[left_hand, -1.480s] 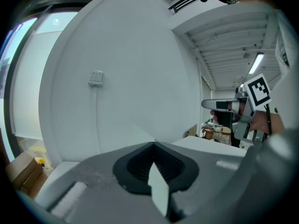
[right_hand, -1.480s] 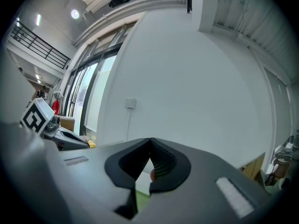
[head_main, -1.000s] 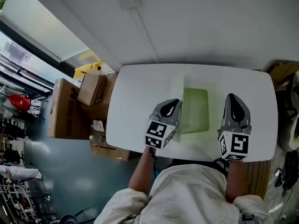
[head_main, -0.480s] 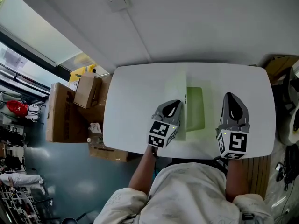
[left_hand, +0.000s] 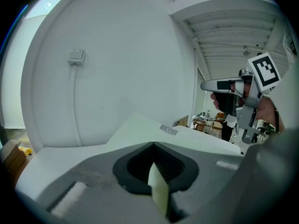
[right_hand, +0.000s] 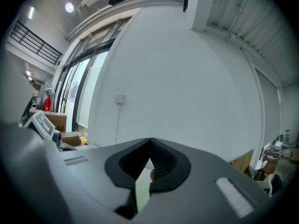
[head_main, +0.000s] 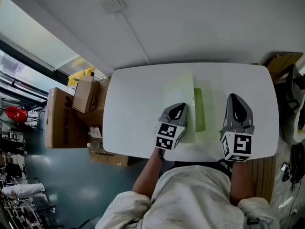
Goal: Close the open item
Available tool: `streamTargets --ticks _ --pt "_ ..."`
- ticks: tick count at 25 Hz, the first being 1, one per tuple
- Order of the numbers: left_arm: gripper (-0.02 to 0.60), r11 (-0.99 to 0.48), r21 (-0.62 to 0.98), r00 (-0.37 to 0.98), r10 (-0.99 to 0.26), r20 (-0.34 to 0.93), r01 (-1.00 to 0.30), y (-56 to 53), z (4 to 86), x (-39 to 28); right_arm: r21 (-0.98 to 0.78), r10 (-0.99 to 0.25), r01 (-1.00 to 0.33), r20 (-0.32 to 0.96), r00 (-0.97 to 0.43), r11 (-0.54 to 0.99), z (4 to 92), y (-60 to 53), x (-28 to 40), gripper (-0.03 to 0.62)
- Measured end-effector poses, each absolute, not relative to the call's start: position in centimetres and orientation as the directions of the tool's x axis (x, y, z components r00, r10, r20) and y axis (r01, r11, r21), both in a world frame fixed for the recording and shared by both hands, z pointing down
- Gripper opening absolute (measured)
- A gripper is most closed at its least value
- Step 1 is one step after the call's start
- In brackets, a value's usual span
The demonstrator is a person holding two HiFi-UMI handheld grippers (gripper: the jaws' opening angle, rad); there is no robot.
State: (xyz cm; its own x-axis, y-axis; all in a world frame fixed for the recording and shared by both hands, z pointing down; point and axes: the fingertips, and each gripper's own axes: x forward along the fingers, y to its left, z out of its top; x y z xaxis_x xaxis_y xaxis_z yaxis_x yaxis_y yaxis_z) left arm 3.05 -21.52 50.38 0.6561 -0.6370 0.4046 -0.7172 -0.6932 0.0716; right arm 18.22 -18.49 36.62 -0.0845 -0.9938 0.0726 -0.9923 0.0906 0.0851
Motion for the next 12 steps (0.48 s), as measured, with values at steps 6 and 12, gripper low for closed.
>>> streamTargets --ticks 6,12 --pt "0.0 -0.688 0.091 0.652 -0.625 0.43 -0.72 -21.5 51.8 4.2 0.083 -0.995 -0.994 0.078 -0.069 0.075 36.9 -18.1 19.2 0.002" --pt "0.0 -0.686 0.089 0.646 -0.622 0.443 -0.722 -21.4 52.6 5.0 0.085 -0.995 -0.994 0.083 -0.057 0.064 37.0 -17.7 20.1 0.002"
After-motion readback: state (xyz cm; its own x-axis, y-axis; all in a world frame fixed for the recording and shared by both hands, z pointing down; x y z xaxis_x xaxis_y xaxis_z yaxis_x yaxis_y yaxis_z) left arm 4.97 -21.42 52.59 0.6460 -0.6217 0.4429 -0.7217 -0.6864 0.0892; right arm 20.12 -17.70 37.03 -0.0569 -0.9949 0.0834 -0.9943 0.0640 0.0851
